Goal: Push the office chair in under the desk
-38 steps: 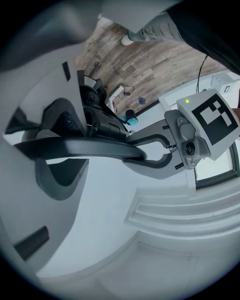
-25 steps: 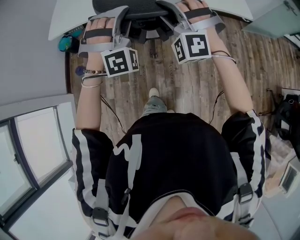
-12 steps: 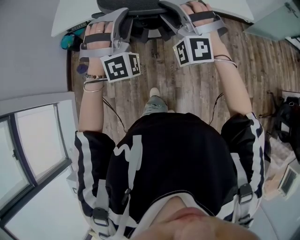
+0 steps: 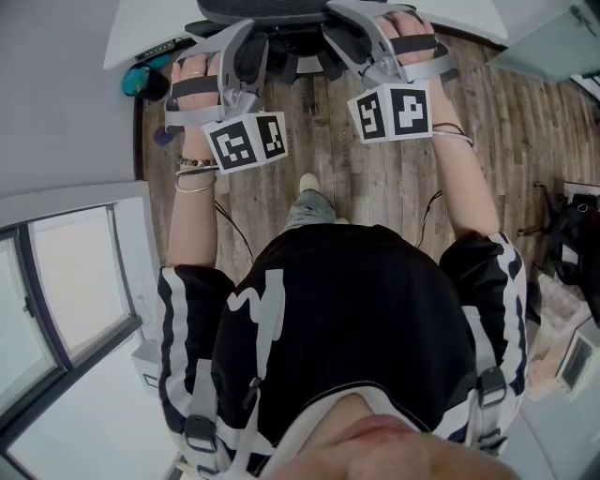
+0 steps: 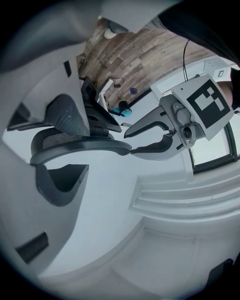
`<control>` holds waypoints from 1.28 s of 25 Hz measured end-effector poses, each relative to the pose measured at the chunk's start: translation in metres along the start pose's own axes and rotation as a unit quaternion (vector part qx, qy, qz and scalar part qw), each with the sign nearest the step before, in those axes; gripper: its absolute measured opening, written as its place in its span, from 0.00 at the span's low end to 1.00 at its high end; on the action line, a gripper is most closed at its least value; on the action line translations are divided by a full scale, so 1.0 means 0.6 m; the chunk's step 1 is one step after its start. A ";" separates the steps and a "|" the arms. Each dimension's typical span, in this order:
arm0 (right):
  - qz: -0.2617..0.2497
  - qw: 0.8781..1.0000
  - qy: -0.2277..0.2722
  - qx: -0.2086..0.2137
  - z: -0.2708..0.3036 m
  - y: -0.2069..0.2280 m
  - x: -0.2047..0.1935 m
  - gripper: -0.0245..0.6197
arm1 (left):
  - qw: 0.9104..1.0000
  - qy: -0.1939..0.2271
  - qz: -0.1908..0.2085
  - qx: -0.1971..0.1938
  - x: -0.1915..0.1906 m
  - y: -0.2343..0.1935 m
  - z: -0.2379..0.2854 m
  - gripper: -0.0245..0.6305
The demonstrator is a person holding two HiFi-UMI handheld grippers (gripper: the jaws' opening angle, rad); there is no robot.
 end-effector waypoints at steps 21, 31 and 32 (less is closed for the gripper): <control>0.159 0.986 0.034 -0.033 -0.045 -0.020 0.005 0.31 | 0.983 0.003 -0.183 0.031 -0.014 0.007 -0.043 0.23; 0.295 0.952 0.065 -0.037 -0.064 -0.029 0.007 0.31 | 0.954 0.034 -0.297 0.027 -0.010 0.008 -0.067 0.23; 0.309 0.948 0.068 -0.035 -0.066 -0.029 0.008 0.31 | 0.951 0.037 -0.305 0.025 -0.008 0.010 -0.070 0.23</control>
Point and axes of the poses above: the fingertips, and each gripper's own axes: z forward along the fingers, y to its right, x out of its top, the point moved 9 cm from there along -z, backward along the fingers, and after that the axes turned 5 degrees about -y, right-handed, at the moved point
